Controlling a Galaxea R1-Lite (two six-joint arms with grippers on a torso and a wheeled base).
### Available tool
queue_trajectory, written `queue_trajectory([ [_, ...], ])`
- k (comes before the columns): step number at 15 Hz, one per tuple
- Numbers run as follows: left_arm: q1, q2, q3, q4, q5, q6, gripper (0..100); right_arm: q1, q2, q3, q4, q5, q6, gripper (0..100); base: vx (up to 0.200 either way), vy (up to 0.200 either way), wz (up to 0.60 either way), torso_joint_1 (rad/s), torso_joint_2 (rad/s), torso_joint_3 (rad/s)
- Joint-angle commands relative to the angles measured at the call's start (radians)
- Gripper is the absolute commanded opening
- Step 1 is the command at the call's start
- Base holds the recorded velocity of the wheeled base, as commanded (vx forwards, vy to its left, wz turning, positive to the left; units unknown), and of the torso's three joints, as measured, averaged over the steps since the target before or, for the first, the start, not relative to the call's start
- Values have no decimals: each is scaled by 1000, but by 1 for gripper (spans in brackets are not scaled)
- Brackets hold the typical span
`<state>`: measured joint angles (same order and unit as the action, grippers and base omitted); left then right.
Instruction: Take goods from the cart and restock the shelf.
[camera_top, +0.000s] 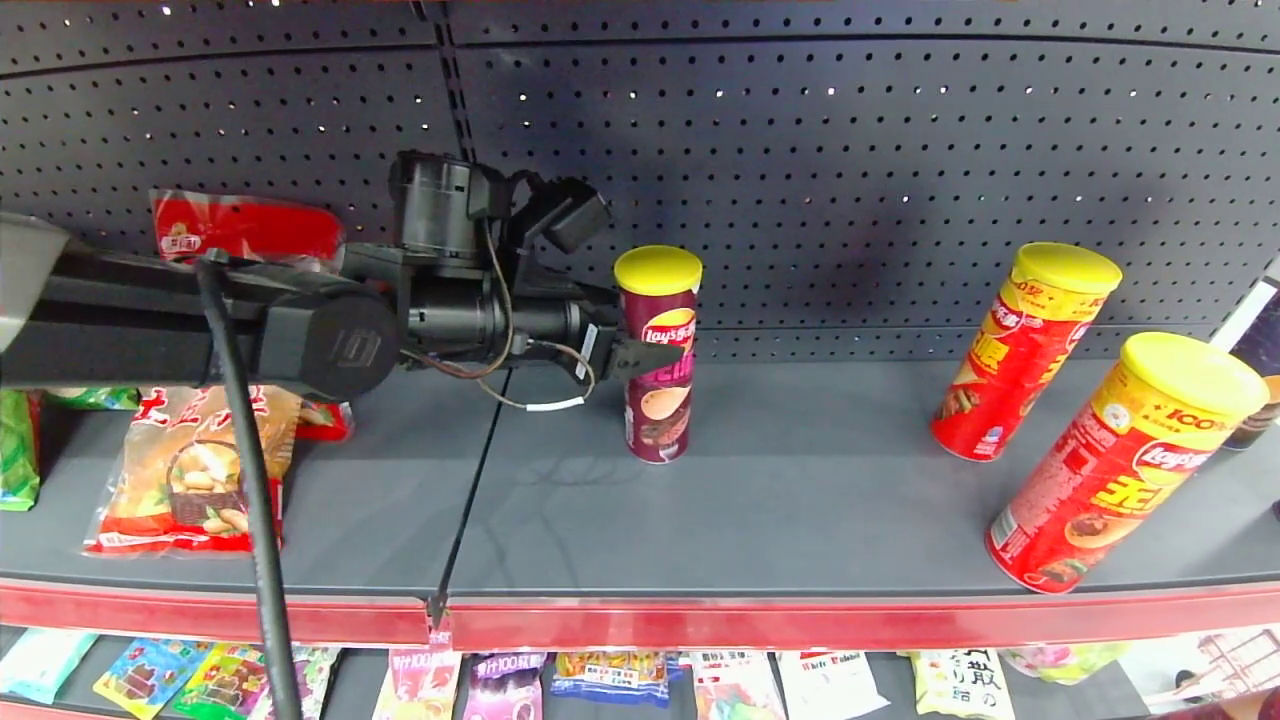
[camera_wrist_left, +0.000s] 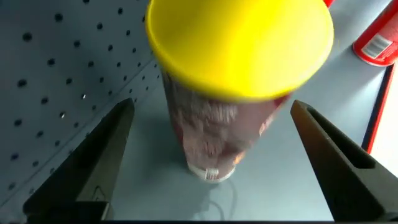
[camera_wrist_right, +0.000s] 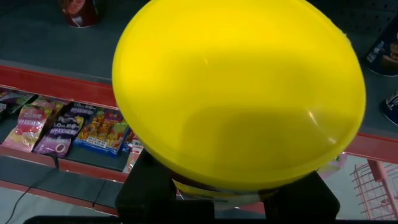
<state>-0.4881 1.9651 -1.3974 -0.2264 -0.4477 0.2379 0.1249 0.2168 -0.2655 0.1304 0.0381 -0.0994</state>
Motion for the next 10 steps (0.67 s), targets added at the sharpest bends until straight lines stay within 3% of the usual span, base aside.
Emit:
queue_trajectory([
  [1, 0, 32, -35, -1, 0, 0, 100, -1, 4, 3, 1, 0, 0, 0, 0, 0, 0, 0, 0, 0],
  [6, -9, 58, -44, 1, -39, 1, 100, 1, 26, 2, 0, 0, 7, 0, 0, 0, 0, 0, 0, 0],
  [7, -7, 61, -44, 1, -51, 21, 100, 1, 32, 3, 0, 0, 7, 0, 0, 0, 0, 0, 0, 0],
  [8, -6, 66, -43, 1, -54, 40, 0, 1, 33, 3, 0, 2, 7, 0, 0, 0, 0, 0, 0, 0],
  [10, -6, 64, -43, 10, -69, 41, 0, 1, 41, 2, 0, 2, 7, 0, 0, 0, 0, 0, 0, 0],
])
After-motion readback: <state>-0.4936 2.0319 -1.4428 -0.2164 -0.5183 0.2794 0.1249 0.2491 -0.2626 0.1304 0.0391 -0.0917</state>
